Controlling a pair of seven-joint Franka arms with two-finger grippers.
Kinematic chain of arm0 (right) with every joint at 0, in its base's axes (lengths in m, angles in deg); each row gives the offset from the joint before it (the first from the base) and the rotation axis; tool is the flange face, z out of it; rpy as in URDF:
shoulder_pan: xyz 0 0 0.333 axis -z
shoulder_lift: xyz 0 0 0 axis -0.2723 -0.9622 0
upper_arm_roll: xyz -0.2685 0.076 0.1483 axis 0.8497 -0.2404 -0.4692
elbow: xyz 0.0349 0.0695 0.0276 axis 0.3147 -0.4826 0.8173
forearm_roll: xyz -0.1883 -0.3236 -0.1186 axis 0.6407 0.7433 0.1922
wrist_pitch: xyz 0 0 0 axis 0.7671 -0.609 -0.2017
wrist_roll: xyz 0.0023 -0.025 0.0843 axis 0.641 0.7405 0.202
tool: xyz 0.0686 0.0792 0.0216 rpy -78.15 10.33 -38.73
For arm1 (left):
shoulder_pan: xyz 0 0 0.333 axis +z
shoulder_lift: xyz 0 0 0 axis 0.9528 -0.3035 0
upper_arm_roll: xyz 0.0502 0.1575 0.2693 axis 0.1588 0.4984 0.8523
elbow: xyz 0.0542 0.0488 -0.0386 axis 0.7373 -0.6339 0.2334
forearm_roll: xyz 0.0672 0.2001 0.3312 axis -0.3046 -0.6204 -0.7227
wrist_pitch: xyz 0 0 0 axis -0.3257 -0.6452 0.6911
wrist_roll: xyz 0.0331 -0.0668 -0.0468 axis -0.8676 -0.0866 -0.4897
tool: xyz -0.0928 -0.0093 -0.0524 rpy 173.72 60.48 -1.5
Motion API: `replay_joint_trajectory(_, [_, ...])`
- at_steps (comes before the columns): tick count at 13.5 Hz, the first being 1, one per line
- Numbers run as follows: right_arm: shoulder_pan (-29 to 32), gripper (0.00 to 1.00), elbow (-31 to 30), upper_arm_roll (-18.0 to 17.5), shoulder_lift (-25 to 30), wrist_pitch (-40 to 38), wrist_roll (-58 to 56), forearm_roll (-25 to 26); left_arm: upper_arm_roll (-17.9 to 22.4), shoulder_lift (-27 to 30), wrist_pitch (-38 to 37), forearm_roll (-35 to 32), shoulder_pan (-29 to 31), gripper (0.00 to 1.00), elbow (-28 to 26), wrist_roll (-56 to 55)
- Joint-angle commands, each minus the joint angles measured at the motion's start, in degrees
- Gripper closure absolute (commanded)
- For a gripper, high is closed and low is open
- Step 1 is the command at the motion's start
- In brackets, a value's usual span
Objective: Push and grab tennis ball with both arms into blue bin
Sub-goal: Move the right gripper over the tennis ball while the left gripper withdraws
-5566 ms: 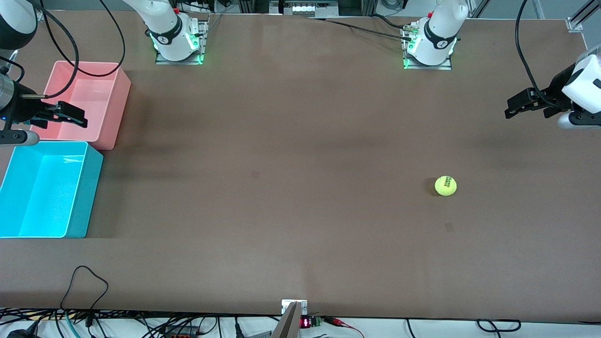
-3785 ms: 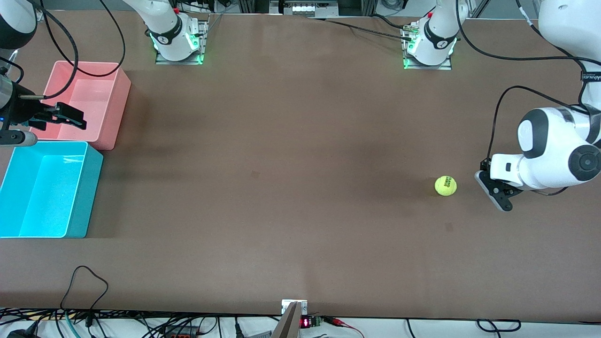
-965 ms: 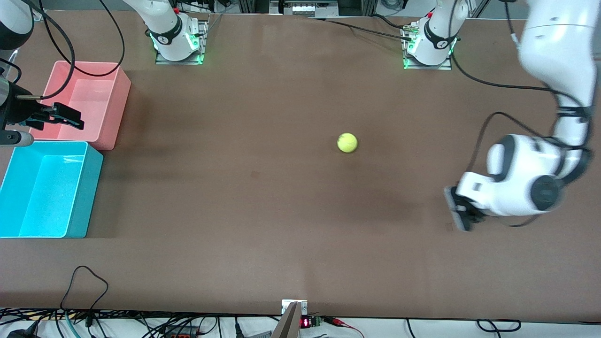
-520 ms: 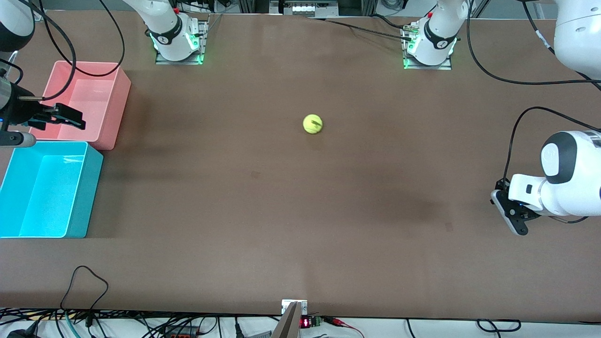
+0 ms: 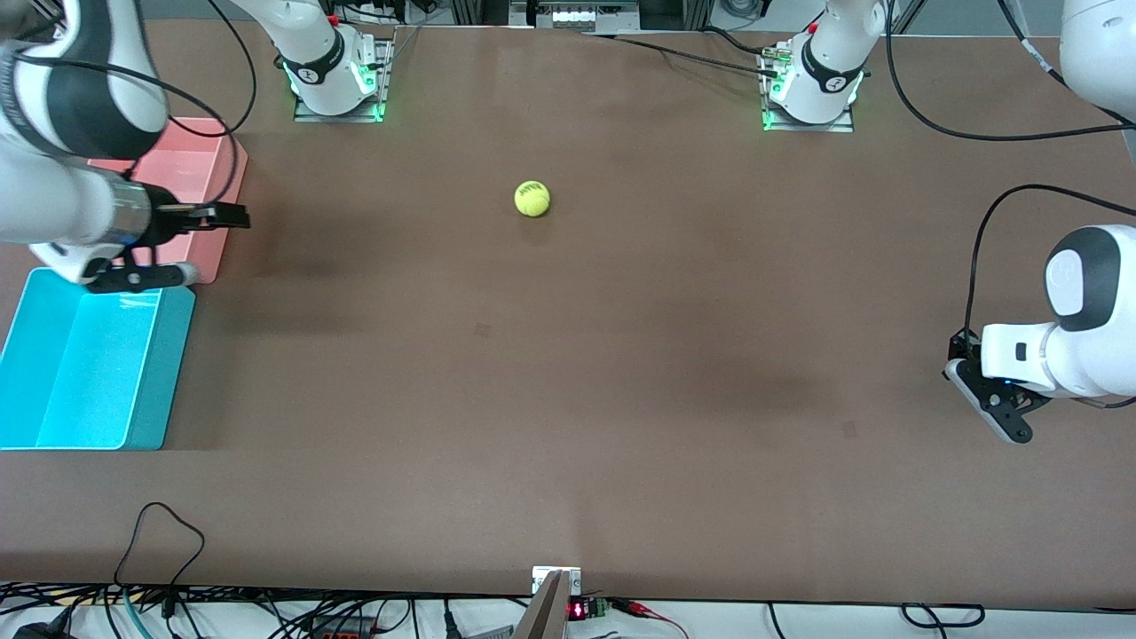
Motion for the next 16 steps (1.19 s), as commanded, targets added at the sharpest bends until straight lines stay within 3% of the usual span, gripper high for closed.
replay_joint_trajectory(1, [-0.3,0.00,-23.2,-4.4,13.8,13.2,0.3,-0.9,-0.7,1.8,-2.5,0.0,-0.1,1.00,1.3,-7.9])
replay_joint_trajectory(2, [-0.3,0.00,-27.9,-6.7,15.7,15.8,1.7,-1.0,-0.7,1.8,-4.2,0.2,-0.3,1.00,2.1,-11.7])
replay_joint_trajectory(4, [-0.1,0.00,-34.3,-14.8,18.3,18.6,6.2,-2.4,-1.0,1.8,-7.5,0.2,-0.9,1.00,4.3,-22.3])
replay_joint_trajectory(6, [-0.1,0.00,-39.5,-22.1,19.8,21.7,11.5,-8.8,-1.1,2.7,-8.4,0.2,-2.6,0.99,5.9,-32.5])
replay_joint_trajectory(8, [-0.1,0.00,-42.3,-32.3,20.1,25.9,18.5,-13.0,-3.2,4.5,-8.4,0.2,-2.6,0.93,6.0,-43.1])
replay_joint_trajectory(9, [-0.2,0.00,-43.1,-37.5,20.3,28.4,23.3,-13.4,-3.7,5.6,-8.6,0.1,-2.6,0.85,5.9,-47.2])
replay_joint_trajectory(10, [-0.1,0.00,-43.8,-43.3,20.6,31.0,27.8,-13.4,-4.0,6.5,-9.0,0.2,-2.7,0.64,6.0,-49.5])
replay_joint_trajectory(11, [0.0,0.00,-44.2,-47.8,20.6,33.2,31.6,-13.7,-4.0,7.1,-9.5,0.3,-2.7,0.22,6.0,-50.4])
replay_joint_trajectory(12, [0.1,0.00,-44.1,-50.6,20.6,33.8,34.1,-14.5,-4.6,7.6,-10.0,0.8,-2.6,0.00,6.0,-50.6])
replay_joint_trajectory(16, [0.2,0.00,-44.2,-59.0,21.7,36.6,36.9,-18.3,-6.1,9.8,-13.9,2.7,-2.6,0.00,5.5,-56.7])
